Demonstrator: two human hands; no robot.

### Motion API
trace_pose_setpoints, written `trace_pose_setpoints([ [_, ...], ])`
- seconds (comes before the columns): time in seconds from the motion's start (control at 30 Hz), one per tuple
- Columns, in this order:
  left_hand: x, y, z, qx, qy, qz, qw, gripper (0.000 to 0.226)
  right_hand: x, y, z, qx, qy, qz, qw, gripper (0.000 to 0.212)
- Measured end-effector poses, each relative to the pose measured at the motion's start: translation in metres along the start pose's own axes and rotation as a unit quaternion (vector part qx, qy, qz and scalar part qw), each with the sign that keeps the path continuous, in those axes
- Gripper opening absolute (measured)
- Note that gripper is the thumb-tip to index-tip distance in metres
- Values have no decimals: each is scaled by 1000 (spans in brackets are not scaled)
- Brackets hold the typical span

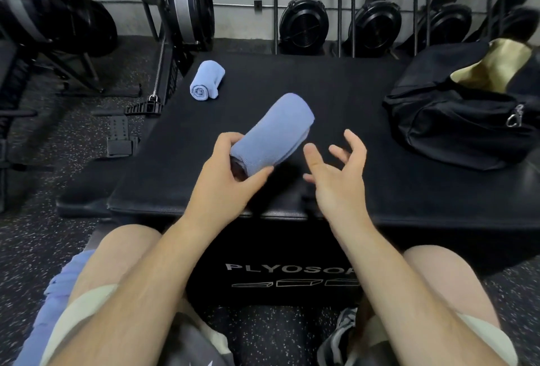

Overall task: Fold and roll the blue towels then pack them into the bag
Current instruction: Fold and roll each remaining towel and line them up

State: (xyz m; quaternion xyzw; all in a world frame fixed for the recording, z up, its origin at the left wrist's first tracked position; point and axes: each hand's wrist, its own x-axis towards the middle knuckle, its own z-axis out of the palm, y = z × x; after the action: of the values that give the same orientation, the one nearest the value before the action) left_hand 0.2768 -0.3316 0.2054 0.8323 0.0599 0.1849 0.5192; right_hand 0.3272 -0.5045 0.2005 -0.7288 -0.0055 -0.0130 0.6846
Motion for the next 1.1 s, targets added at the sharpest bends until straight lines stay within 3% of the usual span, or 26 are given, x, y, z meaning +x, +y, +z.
trace_pose_setpoints([
  [0.07,1,-4,6,12,59,15,998,45,-11,-6,10,-52,17,-69,996,50],
  [0.13,2,-10,14,26,83,23,996,46,-18,-13,26,-57,-41,-60,996,40],
  [0.23,6,-22,21,41,96,38,994,53,-18,-20,54,-42,-122,-3,992,54],
  [0.33,15,-28,17,40,105,45,993,58,-9,-22,78,-29,-126,26,991,77],
  [0.4,25,-31,10,38,104,43,993,59,-2,-24,91,-20,-126,38,991,81],
  [0.67,97,-53,-5,-53,85,-6,995,65,65,-35,141,54,-94,53,993,73],
  [0.83,172,-83,-13,-43,53,-23,997,52,137,-30,178,41,-68,42,996,48],
  [0.9,198,-104,-14,-17,31,-14,999,49,164,-18,195,34,-64,54,996,41],
  [1.0,230,-131,-18,109,39,9,993,49,198,-1,221,14,-58,57,997,31],
  [1.1,260,-143,-24,195,113,-8,974,56,227,10,243,-15,-34,37,999,17],
])
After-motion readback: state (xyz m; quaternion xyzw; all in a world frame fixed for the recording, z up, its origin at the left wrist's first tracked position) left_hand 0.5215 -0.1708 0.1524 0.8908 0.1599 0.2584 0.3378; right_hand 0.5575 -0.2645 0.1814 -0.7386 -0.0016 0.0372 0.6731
